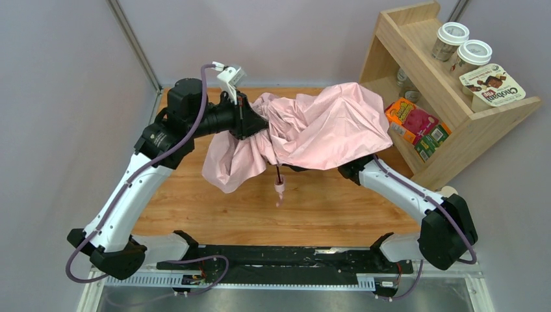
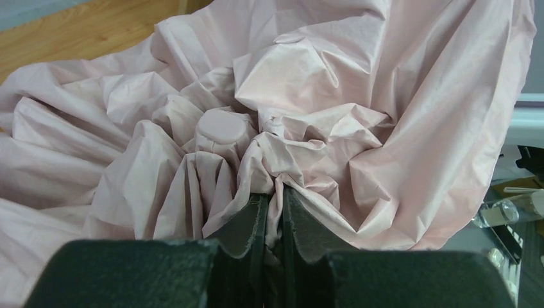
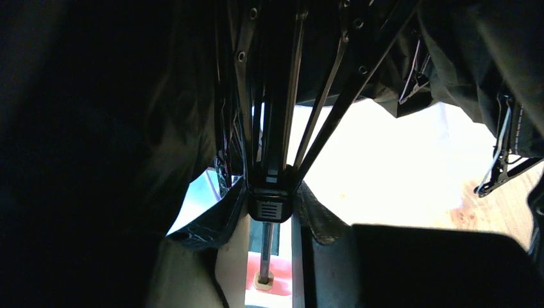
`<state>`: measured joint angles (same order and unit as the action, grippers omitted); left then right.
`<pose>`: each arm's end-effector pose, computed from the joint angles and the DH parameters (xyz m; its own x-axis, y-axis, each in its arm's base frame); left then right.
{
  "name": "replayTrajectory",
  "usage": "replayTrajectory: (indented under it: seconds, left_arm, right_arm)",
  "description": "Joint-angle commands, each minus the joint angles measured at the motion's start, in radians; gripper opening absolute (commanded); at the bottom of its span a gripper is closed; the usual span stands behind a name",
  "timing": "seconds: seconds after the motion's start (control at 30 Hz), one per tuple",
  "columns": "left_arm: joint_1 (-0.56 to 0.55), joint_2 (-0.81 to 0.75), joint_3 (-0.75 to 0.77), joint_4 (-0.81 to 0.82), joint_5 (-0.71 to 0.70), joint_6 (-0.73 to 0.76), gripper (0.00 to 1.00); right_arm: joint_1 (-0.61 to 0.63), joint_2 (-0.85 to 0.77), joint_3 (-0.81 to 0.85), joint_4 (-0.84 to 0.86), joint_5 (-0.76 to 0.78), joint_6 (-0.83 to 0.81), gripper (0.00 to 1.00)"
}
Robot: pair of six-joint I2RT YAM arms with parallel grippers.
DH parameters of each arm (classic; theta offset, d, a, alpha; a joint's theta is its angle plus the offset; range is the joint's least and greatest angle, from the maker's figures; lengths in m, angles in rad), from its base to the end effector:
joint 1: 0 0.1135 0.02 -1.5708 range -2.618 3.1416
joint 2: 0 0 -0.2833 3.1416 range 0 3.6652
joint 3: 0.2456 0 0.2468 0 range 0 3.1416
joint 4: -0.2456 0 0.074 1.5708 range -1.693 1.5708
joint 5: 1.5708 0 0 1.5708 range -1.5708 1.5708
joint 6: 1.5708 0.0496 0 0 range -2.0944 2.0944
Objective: Put away the umbrella
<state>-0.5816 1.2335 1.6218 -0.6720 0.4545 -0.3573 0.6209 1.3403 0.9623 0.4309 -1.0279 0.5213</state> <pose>0.1877 -0.1495 0.4938 -0.5149 -0.0375 -0.8564 0.7106 0.5402 -0.4509 0.2188 0.2087 0.3620 -0.4587 -0.0118 -0.8885 -0.8851 -0.0823 0.4581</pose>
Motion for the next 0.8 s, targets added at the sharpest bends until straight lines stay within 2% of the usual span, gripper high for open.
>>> replayTrajectory:
  seconds: [0.0,0.03,0.13,0.17,0.23,0.3,0.4,0.43,0.53,0.57,0.67,0.77]
  left_arm:
    - [0.005,-0.037,-0.083,0.282,-0.01,0.009,0.16]
    - [0.006,-0.058,-0.108,0.296,0.002,0.006,0.19]
    - [0.006,-0.155,-0.178,0.283,-0.022,-0.006,0.42]
    - [0.006,-0.193,-0.186,0.264,-0.036,-0.006,0.53]
    - [0.006,-0.276,-0.209,0.201,-0.109,0.001,0.65]
    - [0.006,-0.366,-0.246,0.148,-0.234,0.001,0.68]
    - [0.006,-0.491,-0.289,0.08,-0.423,-0.035,0.66]
    - [0.005,-0.541,-0.306,0.046,-0.518,-0.051,0.63]
    - [0.005,-0.585,-0.315,-0.039,-0.683,-0.081,0.61]
    - [0.006,-0.572,-0.304,-0.091,-0.745,-0.115,0.57]
    - [0.006,-0.505,-0.281,-0.172,-0.803,-0.155,0.4]
    - [0.006,-0.415,-0.263,-0.187,-0.757,-0.17,0.33]
  right_arm:
    - [0.043,-0.032,0.009,0.14,-0.018,-0.017,0.0]
    - [0.043,-0.032,0.009,0.138,-0.02,-0.017,0.0]
    - [0.042,-0.044,0.007,0.129,-0.017,-0.038,0.0]
    - [0.04,-0.044,0.009,0.124,-0.021,-0.043,0.0]
    - [0.033,-0.038,0.015,0.121,-0.046,-0.047,0.0]
    - [0.03,-0.038,0.015,0.117,-0.069,-0.055,0.0]
    - [0.028,-0.047,0.01,0.106,-0.093,-0.063,0.0]
    - [0.028,-0.05,0.009,0.104,-0.098,-0.063,0.0]
    - [0.028,-0.064,0.01,0.1,-0.112,-0.057,0.0]
    - [0.03,-0.069,0.012,0.1,-0.113,-0.053,0.0]
    - [0.03,-0.082,0.018,0.086,-0.11,-0.058,0.0]
    - [0.03,-0.087,0.033,0.051,-0.086,-0.076,0.0]
